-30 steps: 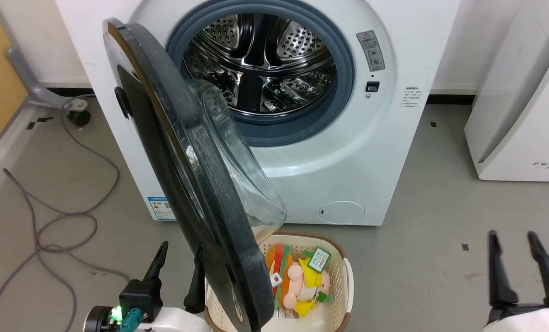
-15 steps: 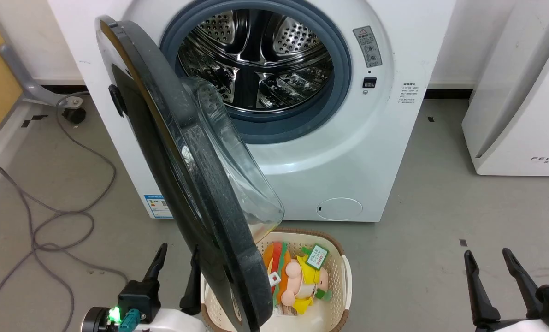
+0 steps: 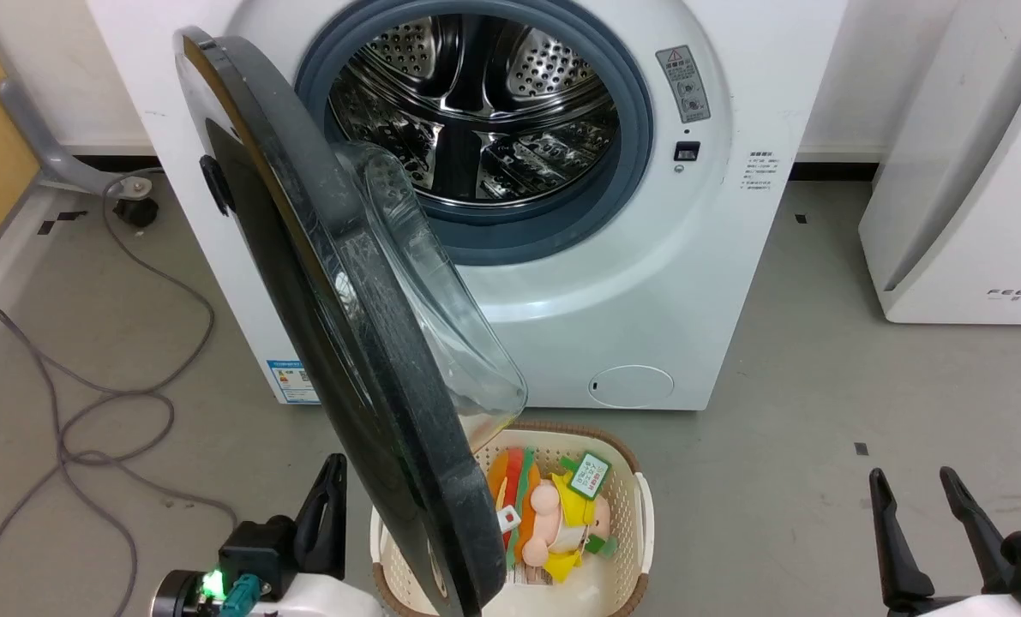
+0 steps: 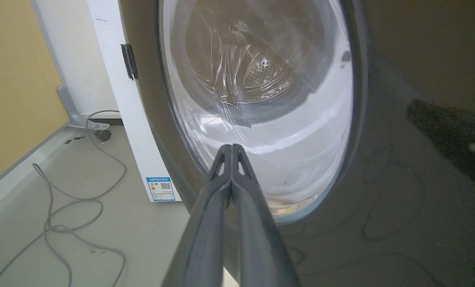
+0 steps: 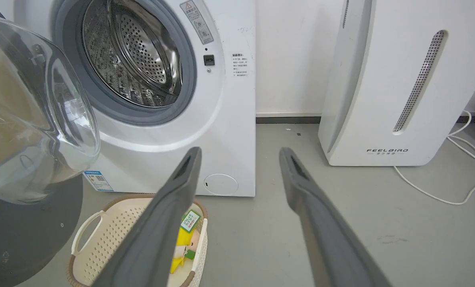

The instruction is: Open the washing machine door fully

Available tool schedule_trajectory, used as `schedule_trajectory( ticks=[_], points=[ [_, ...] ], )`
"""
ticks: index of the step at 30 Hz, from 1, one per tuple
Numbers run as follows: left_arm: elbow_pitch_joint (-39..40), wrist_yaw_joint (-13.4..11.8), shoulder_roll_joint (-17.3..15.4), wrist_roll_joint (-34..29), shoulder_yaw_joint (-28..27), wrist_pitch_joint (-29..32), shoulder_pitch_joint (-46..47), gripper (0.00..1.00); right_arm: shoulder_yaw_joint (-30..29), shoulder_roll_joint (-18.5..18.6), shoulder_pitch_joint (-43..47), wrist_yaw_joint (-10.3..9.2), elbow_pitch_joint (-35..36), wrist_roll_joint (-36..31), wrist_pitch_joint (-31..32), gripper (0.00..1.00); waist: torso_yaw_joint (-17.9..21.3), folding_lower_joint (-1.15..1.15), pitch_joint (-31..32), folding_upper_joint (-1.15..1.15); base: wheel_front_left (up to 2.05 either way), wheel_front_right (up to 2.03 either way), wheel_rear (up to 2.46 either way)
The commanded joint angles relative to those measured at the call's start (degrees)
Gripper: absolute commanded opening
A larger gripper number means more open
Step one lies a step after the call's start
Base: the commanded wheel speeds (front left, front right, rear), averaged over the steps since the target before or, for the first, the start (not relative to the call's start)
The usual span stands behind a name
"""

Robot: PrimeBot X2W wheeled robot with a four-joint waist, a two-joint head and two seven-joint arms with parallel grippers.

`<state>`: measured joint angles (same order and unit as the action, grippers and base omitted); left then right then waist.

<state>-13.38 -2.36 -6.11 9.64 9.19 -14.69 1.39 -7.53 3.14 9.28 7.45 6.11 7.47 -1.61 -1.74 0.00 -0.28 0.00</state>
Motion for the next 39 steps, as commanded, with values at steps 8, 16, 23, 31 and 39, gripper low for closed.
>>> schedule_trajectory(
  ticks=[8, 16, 23, 31, 39],
  points=[
    [6.1, -1.3, -0.8, -0.2, -1.5, -0.3, 1.1, 0.0, -0.3, -0.3, 0.4, 0.03, -0.2, -0.6, 0.1, 1.0, -0.3, 0.0, 0.1, 0.0, 0.0, 0.0, 0.0],
    [13.8, -2.8, -2.8, -1.4, -3.5, -0.3, 2.5, 0.0, -0.5, -0.3, 0.2, 0.03, -0.2, -0.9, 0.3, 1.0, -0.6, 0.0, -0.3, 0.0, 0.0, 0.0, 0.0],
    [24.3, -4.2, -4.1, -2.3, -5.0, -0.3, 4.0, 0.0, -0.8, -0.3, 0.1, 0.03, -0.5, -0.8, 0.1, 1.0, -0.9, 0.0, -0.2, 0.0, 0.0, 0.0, 0.0],
    [38.3, -4.4, -4.7, -2.9, -4.8, -0.2, 7.0, 0.0, -1.0, -0.3, 0.1, 0.03, -0.8, -0.6, 0.0, 1.0, -1.0, 0.0, -0.3, 0.0, 0.0, 0.0, 0.0],
    [49.4, -1.4, -2.6, -0.2, 2.3, 1.7, 8.3, 0.0, -1.5, -0.3, 0.3, 0.03, -1.3, -0.2, -0.3, 1.0, -1.0, 0.0, -0.3, 0.0, 0.0, 0.0, 0.0]
  ],
)
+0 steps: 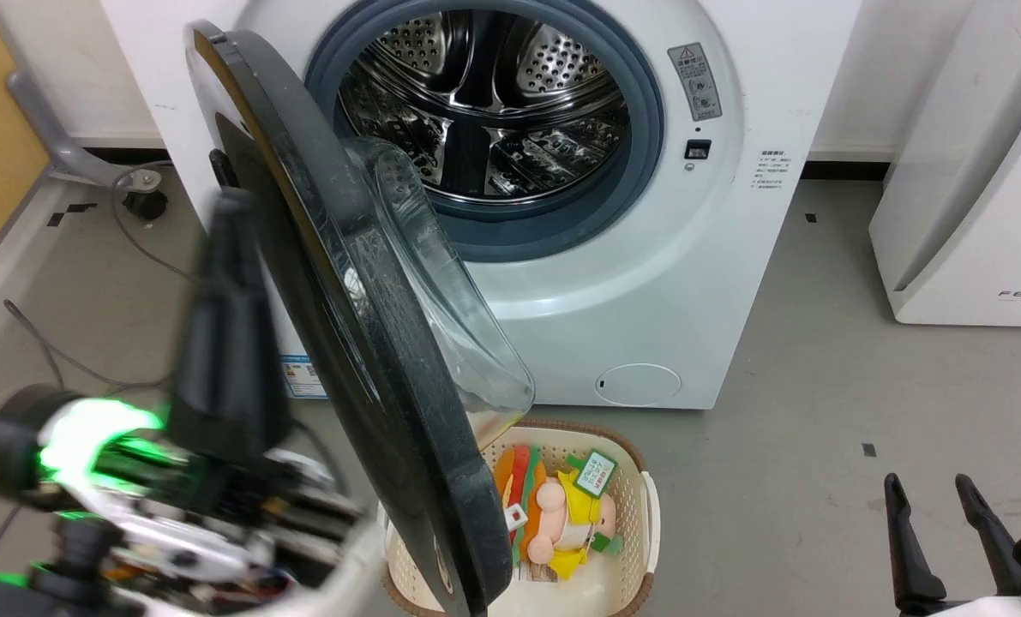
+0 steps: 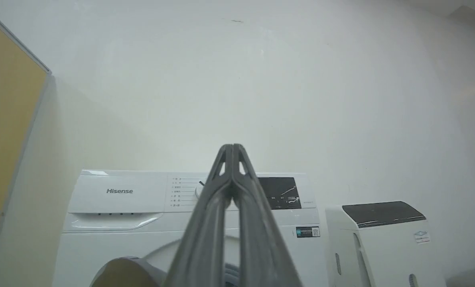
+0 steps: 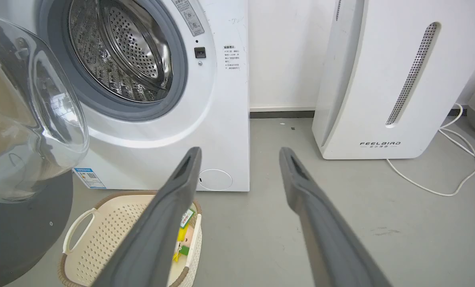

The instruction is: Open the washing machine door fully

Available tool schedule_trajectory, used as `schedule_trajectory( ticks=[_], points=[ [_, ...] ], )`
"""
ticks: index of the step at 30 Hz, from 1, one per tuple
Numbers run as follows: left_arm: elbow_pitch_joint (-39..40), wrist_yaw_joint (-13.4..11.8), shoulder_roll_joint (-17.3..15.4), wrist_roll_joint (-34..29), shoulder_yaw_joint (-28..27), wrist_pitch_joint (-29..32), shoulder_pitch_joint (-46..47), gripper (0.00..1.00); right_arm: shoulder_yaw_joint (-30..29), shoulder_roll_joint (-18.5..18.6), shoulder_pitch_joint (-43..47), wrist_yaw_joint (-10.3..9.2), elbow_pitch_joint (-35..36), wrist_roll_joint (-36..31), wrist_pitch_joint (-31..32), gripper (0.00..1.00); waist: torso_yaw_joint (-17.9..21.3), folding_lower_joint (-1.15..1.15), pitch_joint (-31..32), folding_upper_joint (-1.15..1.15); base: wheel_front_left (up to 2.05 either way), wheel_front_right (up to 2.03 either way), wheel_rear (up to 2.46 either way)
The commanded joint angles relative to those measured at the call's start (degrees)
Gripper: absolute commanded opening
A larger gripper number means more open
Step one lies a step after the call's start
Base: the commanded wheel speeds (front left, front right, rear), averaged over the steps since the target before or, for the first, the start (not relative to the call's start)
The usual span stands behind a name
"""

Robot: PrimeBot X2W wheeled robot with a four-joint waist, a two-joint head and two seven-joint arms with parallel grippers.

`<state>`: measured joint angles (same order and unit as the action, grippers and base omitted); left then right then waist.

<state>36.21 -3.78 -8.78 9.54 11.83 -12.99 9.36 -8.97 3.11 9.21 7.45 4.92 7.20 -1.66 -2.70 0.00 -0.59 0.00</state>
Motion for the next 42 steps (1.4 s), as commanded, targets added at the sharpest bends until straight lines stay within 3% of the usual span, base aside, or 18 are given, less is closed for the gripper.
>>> schedule_trajectory(
  ticks=[1, 11, 20, 29, 42],
  points=[
    [0.6, 0.7, 0.5, 0.6, 1.2, 0.6, 0.2, 0.0, -0.1, -0.2, 0.4, 0.03, -0.2, 0.1, -0.3, 1.0, -0.1, 0.0, 0.0, 0.0, 0.0, 0.0, 0.0],
    [0.2, 6.6, 2.9, 7.5, 19.0, 6.2, -4.4, 0.0, -0.3, -0.2, 1.0, 0.03, -0.8, 0.4, -0.5, 1.0, -0.6, 0.0, 0.6, 0.0, 0.0, 0.0, 0.0],
    [-8.7, 7.2, 0.7, 10.4, 29.1, 15.3, -12.1, 0.0, 0.1, -0.2, 1.5, 0.03, -1.5, 0.6, -0.9, 1.0, -0.4, 0.0, 0.9, 0.0, 0.0, 0.0, 0.0],
    [-17.8, 2.8, -1.7, 8.9, 30.3, 21.4, -16.7, 0.0, 0.4, -0.2, 2.0, 0.03, -1.8, 0.6, -0.8, 1.0, 0.1, 0.0, 1.5, 0.0, 0.0, 0.0, 0.0],
    [-27.9, -1.6, 0.8, 6.8, 23.2, 15.2, -8.7, 0.0, 0.7, -0.2, 1.5, 0.03, -2.2, 1.2, -0.7, 1.0, 0.2, 0.0, 0.8, 0.0, 0.0, 0.0, 0.0]
  ],
)
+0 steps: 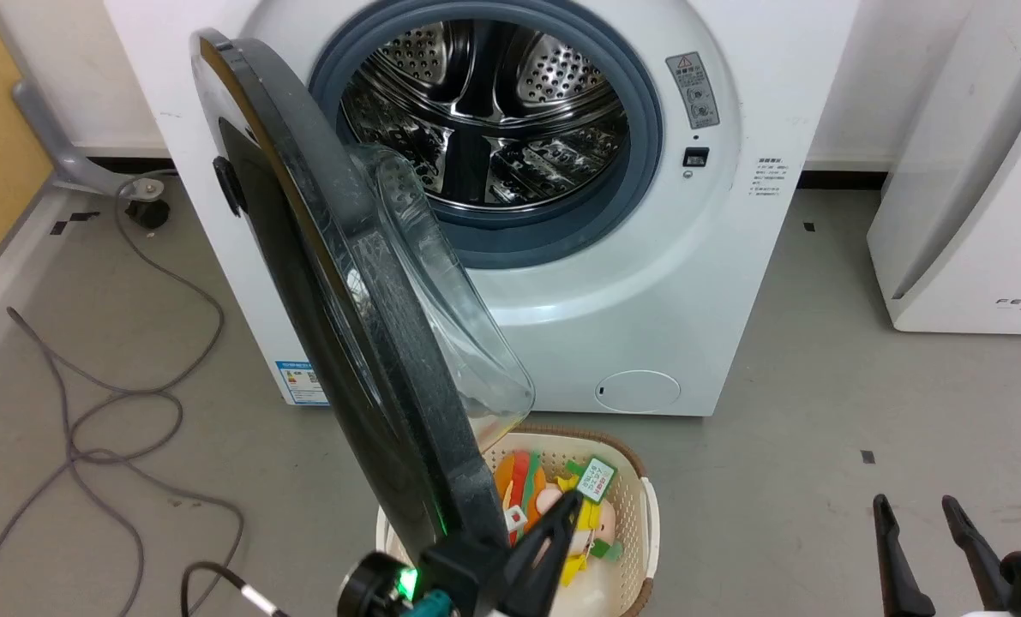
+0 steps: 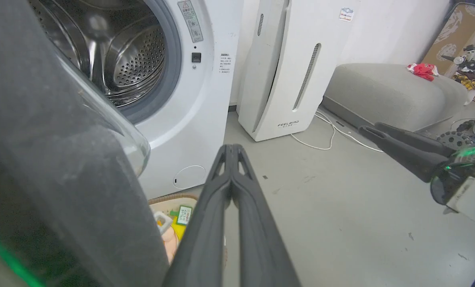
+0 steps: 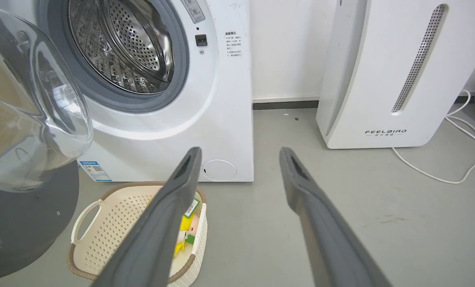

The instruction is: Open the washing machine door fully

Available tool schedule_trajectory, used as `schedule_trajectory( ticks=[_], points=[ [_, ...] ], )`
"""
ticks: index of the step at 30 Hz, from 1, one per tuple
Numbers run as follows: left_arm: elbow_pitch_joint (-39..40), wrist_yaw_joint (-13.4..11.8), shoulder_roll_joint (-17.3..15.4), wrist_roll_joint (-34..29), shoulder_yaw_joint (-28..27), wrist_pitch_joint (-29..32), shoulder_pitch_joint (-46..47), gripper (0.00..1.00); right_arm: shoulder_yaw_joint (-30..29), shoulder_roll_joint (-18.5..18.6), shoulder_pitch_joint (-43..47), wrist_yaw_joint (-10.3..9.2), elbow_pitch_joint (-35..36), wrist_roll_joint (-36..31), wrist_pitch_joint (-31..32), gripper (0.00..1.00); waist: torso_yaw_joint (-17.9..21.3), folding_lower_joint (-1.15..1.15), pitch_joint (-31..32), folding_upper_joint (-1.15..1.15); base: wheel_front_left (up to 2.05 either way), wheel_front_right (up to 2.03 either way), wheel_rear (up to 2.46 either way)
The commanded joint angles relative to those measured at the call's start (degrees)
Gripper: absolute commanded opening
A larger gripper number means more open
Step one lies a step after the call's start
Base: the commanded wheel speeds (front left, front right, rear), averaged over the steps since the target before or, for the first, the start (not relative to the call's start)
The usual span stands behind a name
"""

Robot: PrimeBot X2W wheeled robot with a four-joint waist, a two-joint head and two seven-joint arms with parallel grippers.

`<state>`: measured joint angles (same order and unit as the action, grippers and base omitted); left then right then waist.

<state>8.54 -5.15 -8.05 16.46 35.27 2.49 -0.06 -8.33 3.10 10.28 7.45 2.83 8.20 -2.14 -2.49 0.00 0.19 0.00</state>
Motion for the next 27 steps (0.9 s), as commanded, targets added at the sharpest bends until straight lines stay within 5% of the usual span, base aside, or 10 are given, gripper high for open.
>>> schedule_trajectory(
  ticks=[1, 13, 27],
  points=[
    [-0.6, -0.4, 0.2, -0.2, -0.6, -0.6, 1.3, 0.0, 0.2, -0.2, 0.4, 0.03, -0.1, 0.3, -0.2, 1.0, 0.1, 0.0, -0.1, 0.0, 0.0, 0.0, 0.0],
    [-3.2, -2.2, 0.4, 0.2, -2.1, -1.1, 2.2, 0.0, 0.5, -0.2, 0.3, 0.03, -0.8, 0.8, -0.4, 1.0, 0.7, 0.0, -0.2, 0.0, 0.0, 0.0, 0.0],
    [3.6, -7.0, -2.6, 1.5, -5.4, 1.9, -3.7, 0.0, -0.5, -0.2, 0.5, 0.03, -1.2, 0.9, -1.0, 1.0, -1.3, 0.0, 0.4, 0.0, 0.0, 0.0, 0.0]
  ],
)
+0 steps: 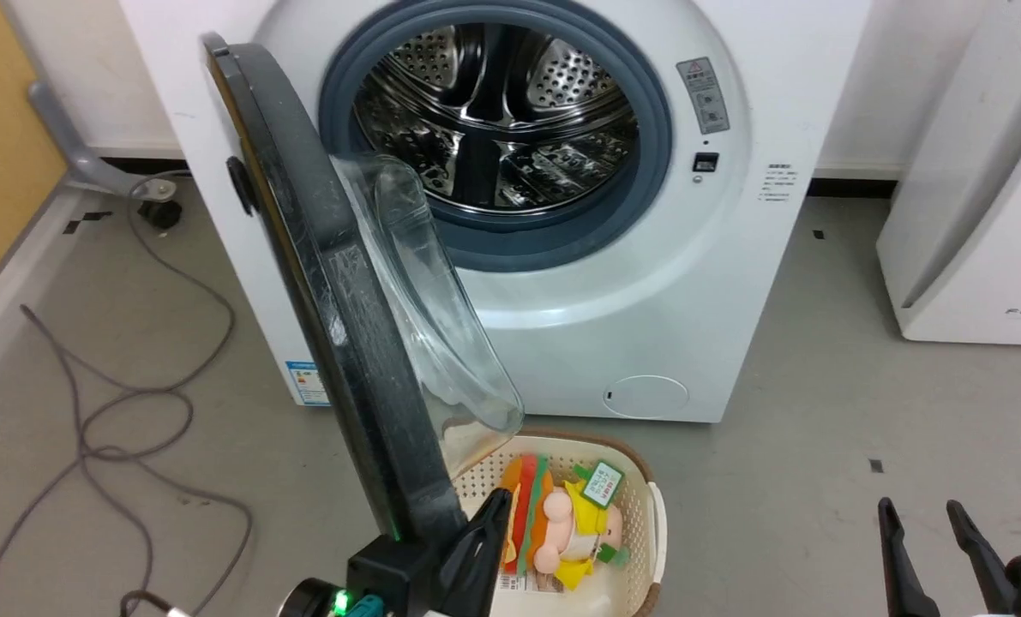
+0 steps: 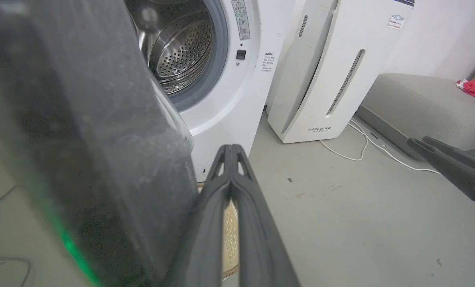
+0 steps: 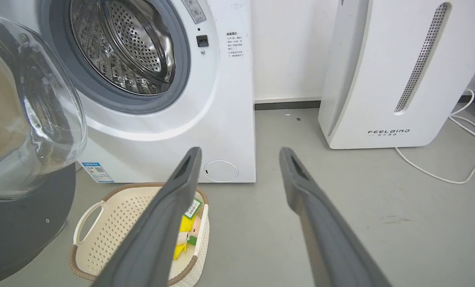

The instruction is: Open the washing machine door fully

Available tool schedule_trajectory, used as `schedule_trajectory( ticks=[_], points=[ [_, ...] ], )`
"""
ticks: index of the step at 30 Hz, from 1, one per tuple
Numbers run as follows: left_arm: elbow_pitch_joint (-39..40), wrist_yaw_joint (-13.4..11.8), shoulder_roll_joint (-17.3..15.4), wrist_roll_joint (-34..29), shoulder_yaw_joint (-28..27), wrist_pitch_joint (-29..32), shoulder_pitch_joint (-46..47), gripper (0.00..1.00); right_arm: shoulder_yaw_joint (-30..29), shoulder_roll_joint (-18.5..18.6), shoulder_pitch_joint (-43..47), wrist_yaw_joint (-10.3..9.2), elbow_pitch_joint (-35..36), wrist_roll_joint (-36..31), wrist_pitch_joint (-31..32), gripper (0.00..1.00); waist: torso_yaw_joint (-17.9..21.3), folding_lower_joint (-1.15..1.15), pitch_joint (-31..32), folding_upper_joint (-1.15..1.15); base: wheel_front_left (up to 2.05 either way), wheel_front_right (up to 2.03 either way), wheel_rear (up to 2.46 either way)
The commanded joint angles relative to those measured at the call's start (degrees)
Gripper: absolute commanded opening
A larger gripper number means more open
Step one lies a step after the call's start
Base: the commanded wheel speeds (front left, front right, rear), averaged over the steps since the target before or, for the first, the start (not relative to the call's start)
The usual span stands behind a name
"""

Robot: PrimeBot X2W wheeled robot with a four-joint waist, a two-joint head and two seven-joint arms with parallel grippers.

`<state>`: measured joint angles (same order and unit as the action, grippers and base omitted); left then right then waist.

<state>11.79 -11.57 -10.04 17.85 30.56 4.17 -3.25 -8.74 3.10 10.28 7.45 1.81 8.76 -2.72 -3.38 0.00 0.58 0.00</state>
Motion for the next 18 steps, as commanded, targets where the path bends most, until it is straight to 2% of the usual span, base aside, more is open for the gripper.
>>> schedule_trajectory(
  ticks=[1, 5, 6, 18],
  points=[
    [0.9, -0.9, -0.9, 0.1, -1.0, 0.4, -1.0, 0.0, -0.2, -0.2, 0.5, 0.03, -0.1, 0.3, -0.5, 1.0, -0.6, 0.0, 0.1, 0.0, 0.0, 0.0, 0.0],
    [3.3, -2.3, -2.2, 0.0, -2.1, 1.4, -2.8, 0.0, -0.5, -0.2, 0.7, 0.03, 0.0, 0.2, -0.5, 1.0, -2.2, 0.0, 0.3, 0.0, 0.0, 0.0, 0.0],
    [5.2, -3.4, -2.5, 0.5, -3.0, 1.7, -4.2, 0.0, -0.9, -0.2, 0.8, 0.03, 0.2, 0.3, -0.5, 1.0, -3.9, 0.0, 0.2, 0.0, 0.0, 0.0, 0.0],
    [10.0, -8.3, -4.5, 1.0, -9.0, 1.0, -8.3, 0.0, -2.2, -0.2, 0.8, 0.03, 0.7, 0.5, -0.6, 1.0, -10.8, 0.0, -0.6, 0.0, 0.0, 0.0, 0.0]
  ],
)
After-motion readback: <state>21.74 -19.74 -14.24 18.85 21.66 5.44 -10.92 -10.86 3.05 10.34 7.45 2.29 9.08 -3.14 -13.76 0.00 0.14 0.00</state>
